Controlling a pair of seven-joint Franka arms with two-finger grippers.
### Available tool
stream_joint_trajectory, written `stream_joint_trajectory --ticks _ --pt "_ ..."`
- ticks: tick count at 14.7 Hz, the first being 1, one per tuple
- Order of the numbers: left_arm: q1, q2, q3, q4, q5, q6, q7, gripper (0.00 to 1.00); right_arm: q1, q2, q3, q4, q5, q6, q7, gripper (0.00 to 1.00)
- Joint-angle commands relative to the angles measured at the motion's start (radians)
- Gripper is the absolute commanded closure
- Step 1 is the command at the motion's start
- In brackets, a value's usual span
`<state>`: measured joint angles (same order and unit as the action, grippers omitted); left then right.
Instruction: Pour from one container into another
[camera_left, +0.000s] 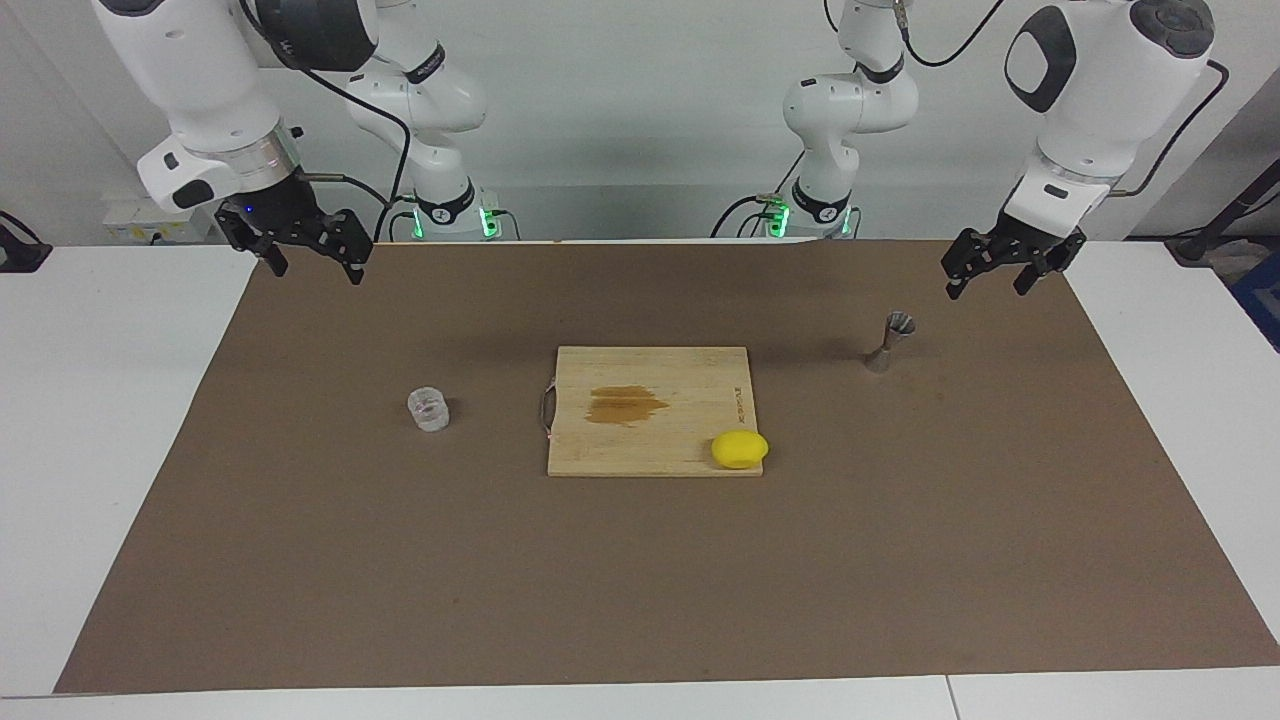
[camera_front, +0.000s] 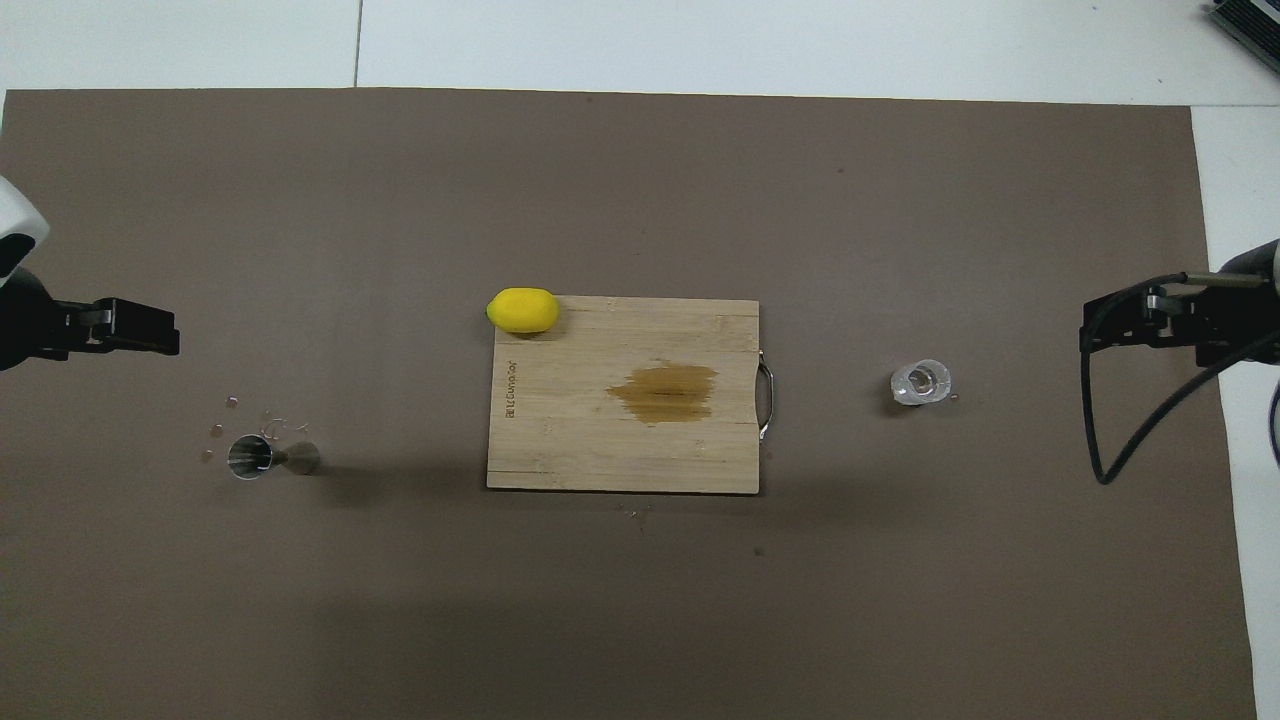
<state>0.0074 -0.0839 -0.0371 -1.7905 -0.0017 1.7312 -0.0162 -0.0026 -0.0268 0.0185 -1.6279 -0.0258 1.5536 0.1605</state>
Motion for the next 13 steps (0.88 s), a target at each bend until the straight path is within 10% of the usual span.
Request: stream_joint_trajectory --ticks 1,13 --pt "-0.004 -0.016 0.002 0.0 0.006 -0.012 -0.002 0.0 -0.011 -0.022 0.006 -0.023 0.01 -0.001 -0.009 0.0" --pt "-0.003 -0.016 0.0 -0.003 0.006 -0.016 -0.005 0.0 -0.01 -0.022 0.005 -0.023 0.01 -0.001 -0.009 0.0"
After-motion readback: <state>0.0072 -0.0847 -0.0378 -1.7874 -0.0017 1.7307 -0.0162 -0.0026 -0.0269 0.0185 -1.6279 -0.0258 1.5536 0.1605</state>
